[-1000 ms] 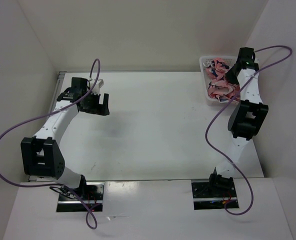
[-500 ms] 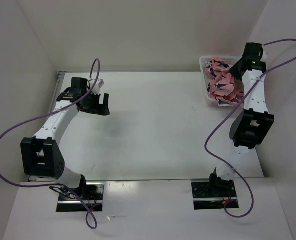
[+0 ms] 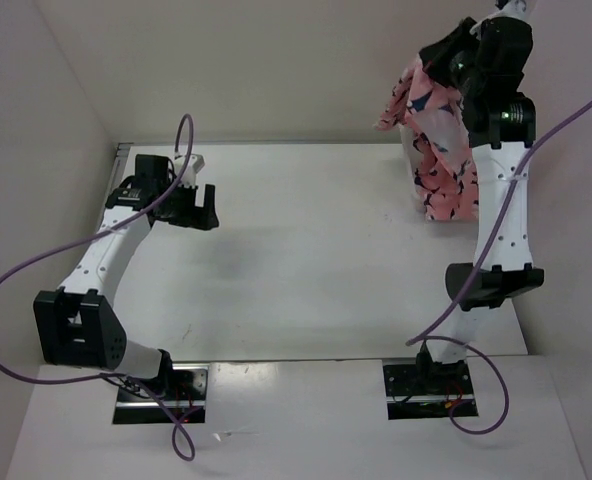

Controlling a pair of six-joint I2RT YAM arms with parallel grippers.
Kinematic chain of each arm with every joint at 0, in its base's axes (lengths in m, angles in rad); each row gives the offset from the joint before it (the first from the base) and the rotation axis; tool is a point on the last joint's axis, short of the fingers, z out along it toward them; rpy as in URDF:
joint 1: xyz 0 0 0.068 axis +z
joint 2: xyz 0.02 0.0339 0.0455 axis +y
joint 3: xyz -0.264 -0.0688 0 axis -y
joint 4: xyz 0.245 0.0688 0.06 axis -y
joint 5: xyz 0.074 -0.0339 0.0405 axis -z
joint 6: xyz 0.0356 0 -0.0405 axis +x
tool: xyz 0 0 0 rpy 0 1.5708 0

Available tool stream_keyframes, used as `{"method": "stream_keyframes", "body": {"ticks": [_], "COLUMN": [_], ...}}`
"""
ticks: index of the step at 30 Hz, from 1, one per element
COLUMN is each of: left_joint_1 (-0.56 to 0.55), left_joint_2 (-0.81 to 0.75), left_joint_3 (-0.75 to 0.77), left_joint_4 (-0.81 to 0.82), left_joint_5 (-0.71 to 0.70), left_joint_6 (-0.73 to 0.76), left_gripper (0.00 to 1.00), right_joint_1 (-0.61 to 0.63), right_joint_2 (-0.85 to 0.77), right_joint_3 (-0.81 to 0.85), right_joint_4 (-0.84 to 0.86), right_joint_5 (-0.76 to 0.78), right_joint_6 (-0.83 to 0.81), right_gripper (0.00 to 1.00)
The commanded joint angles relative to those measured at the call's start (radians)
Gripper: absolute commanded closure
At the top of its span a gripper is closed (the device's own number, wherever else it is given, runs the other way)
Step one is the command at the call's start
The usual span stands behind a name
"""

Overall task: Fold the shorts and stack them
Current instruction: Grab the shorts from the pile, then move the shorts to the center of the board

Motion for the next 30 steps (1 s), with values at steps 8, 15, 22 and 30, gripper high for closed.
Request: {"method": "stream_keyframes", "body": {"ticks": [8, 15, 22, 30], "left_joint_1": [0.132, 0.190, 0.200, 0.189], "left_joint_2": [-0.083, -0.103, -0.101, -0.050], "left_joint_3": [0.050, 0.105, 0.125, 0.197], "left_joint_4": [0.041, 0.051, 0.071, 0.031], "left_joint_5": [0.070, 0.099, 0.119, 0.139], "left_joint_6": [0.004, 0.004, 0.004, 0.004], "left_gripper": [0.01, 0.01, 0.01, 0.01], "right_joint_1": [0.292, 0.381, 0.381, 0.362], "right_joint_2": [-0.051, -0.271, -0.265, 0.399], "right_joint_3": [0.323, -0.061, -0.424, 0.056], "right_joint_4": [0.164, 0.194, 0.267, -0.139], "right_joint_5": [-0.417, -0.477, -0.420, -0.197], "right_joint_6": [0.065, 0.038, 0.082, 0.019], "right_gripper": [1.00, 1.00, 1.00, 0.00]}}
